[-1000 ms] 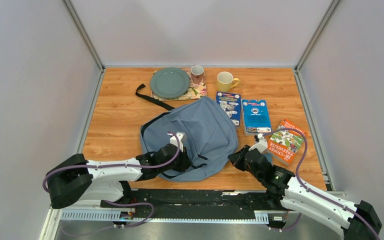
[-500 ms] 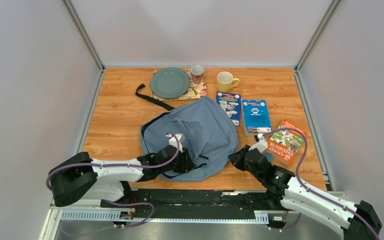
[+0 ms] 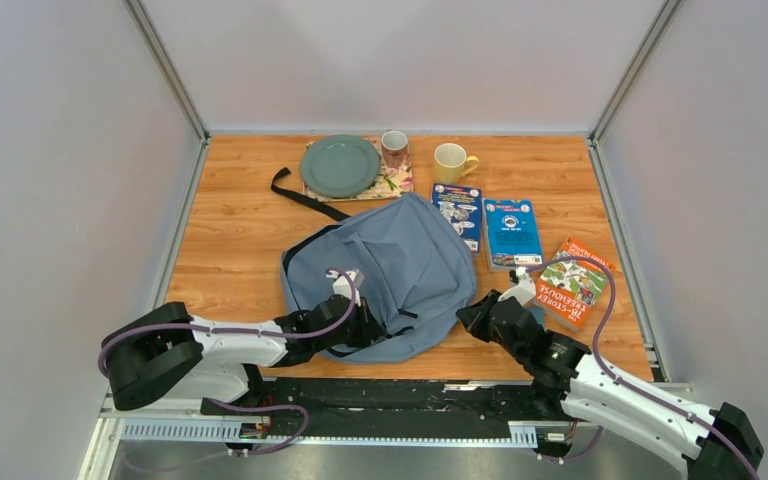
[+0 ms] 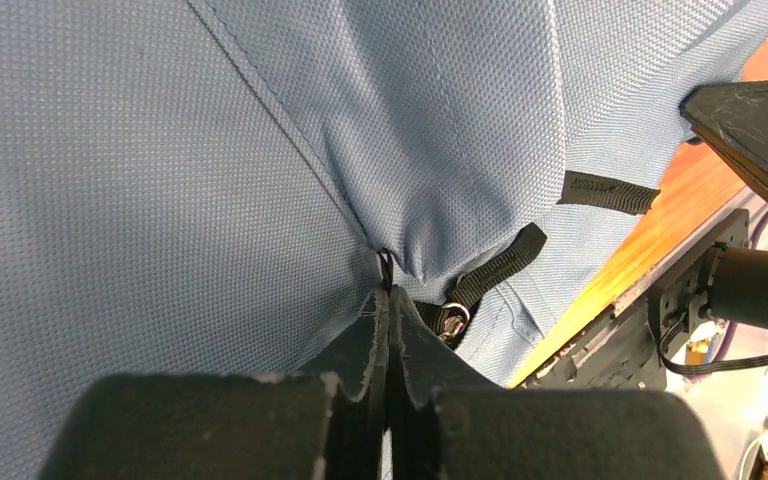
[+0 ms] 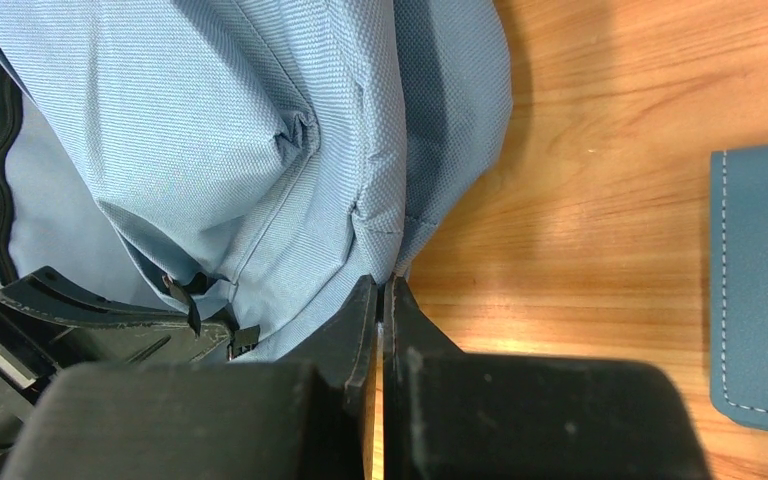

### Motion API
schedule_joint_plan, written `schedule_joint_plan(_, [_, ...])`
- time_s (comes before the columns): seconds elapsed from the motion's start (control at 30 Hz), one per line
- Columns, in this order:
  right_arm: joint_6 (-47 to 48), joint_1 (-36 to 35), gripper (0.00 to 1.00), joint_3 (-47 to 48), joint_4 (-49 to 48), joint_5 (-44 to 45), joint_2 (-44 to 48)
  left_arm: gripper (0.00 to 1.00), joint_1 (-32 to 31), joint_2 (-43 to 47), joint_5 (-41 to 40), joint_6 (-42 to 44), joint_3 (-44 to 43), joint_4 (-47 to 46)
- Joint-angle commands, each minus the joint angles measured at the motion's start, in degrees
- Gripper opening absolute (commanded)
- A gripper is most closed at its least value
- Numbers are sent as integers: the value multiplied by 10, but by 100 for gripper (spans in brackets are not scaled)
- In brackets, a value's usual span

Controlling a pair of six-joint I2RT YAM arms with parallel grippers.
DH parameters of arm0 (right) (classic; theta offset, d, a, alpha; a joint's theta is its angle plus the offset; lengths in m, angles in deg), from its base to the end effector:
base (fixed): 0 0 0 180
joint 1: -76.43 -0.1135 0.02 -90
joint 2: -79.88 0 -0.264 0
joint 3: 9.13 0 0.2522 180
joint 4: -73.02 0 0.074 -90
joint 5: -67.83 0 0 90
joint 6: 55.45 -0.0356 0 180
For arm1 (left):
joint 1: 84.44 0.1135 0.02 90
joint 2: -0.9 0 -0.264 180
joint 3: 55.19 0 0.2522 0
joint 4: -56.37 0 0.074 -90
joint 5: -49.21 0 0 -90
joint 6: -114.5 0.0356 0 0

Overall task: Pack the student bag
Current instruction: Unzip the student bag at the center of the board.

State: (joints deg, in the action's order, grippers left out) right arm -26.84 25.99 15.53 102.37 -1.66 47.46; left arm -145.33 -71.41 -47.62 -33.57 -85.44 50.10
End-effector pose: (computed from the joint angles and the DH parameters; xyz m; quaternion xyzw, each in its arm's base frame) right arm 0.0941 0.0943 0.1562 0.1630 0.8695 0.2736 0.3776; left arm 0.1086 -0.1864 0.1321 -0.0053 0.8890 -0.3649 0.2767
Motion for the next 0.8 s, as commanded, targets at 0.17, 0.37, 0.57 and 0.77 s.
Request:
schedule_joint_plan(0.17, [13, 4, 0, 35, 6, 54, 4, 0, 1, 84, -27, 65, 13, 8])
schedule_joint_plan(0.37, [27, 13, 0, 65, 8, 72, -17, 0, 1, 166, -49, 116, 5, 95])
schedule_joint_plan(0.57, [36, 31, 0, 109, 21, 72, -35, 0, 1, 236, -64, 135, 6, 191])
schedule_joint_plan(0.77, [29, 77, 0, 170, 71, 21, -98, 0, 1, 237, -114, 112, -76, 403])
